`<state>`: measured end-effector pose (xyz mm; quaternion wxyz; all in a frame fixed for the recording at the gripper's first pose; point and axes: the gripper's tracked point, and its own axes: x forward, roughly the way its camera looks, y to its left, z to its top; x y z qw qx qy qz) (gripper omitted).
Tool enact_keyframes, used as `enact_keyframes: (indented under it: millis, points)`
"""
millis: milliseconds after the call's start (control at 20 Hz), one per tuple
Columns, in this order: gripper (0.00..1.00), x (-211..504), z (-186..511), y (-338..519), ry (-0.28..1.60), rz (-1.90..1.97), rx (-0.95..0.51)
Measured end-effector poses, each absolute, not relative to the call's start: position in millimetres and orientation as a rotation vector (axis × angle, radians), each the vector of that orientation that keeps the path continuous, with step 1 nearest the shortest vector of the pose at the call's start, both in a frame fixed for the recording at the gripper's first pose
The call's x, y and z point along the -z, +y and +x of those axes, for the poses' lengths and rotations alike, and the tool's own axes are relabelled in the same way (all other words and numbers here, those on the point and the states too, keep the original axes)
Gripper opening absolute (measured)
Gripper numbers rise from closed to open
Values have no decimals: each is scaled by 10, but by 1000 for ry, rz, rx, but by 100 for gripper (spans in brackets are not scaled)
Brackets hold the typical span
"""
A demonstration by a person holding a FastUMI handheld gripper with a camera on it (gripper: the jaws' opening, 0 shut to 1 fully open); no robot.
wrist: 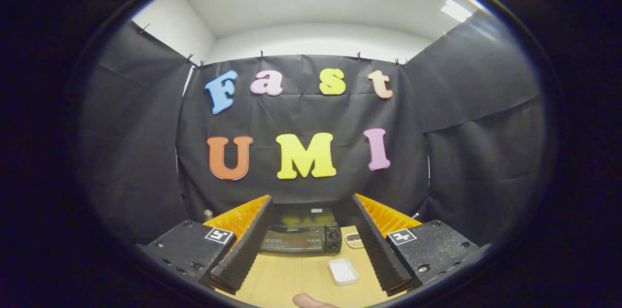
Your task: Open the toaster oven, put the food inside, and close the toaster oven door.
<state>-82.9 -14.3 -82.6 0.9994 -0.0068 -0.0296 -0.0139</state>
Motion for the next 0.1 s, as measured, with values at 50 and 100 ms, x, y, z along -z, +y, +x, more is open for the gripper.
enact_keyframes:
  millis: [50,100]
  points:
    - [100,846,-817,-153,-55,-4,42]
    - [100,857,-798,-152,-48,5,58]
